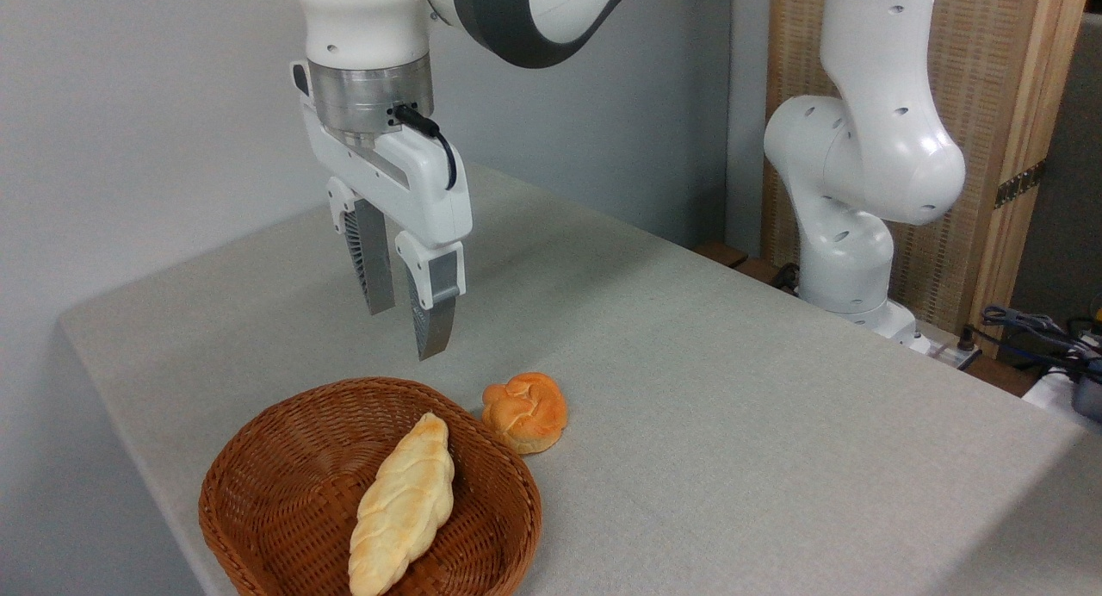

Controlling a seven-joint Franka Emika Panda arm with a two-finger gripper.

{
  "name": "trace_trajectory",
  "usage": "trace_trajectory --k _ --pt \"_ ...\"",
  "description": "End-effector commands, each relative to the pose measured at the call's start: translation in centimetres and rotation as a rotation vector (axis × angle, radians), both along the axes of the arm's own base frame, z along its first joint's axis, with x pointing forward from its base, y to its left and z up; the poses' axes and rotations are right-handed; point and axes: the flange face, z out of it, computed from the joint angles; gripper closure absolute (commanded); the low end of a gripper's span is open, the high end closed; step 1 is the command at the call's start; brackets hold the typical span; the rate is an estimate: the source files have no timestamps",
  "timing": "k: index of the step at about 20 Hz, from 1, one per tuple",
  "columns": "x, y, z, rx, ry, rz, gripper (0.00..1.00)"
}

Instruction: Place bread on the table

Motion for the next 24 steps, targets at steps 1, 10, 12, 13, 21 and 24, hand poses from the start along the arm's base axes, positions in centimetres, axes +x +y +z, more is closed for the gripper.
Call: trace_trajectory --k 1,10,12,13,21,24 --pt "0.0 0.1 0.4 0.011 -0.012 0.004 0.00" --pt "0.0 0.1 0.4 0.013 -0.011 0.005 0.00" --pt "0.0 0.2 0.5 0.012 -0.014 0.006 0.00" --pt "0.0 0.2 0.5 0.010 -0.015 0.007 0.00" --pt "1.9 1.4 -0.8 0.000 -0.080 0.044 0.00" --pt "3.1 2.8 -2.3 0.004 -0.088 0.073 0.00"
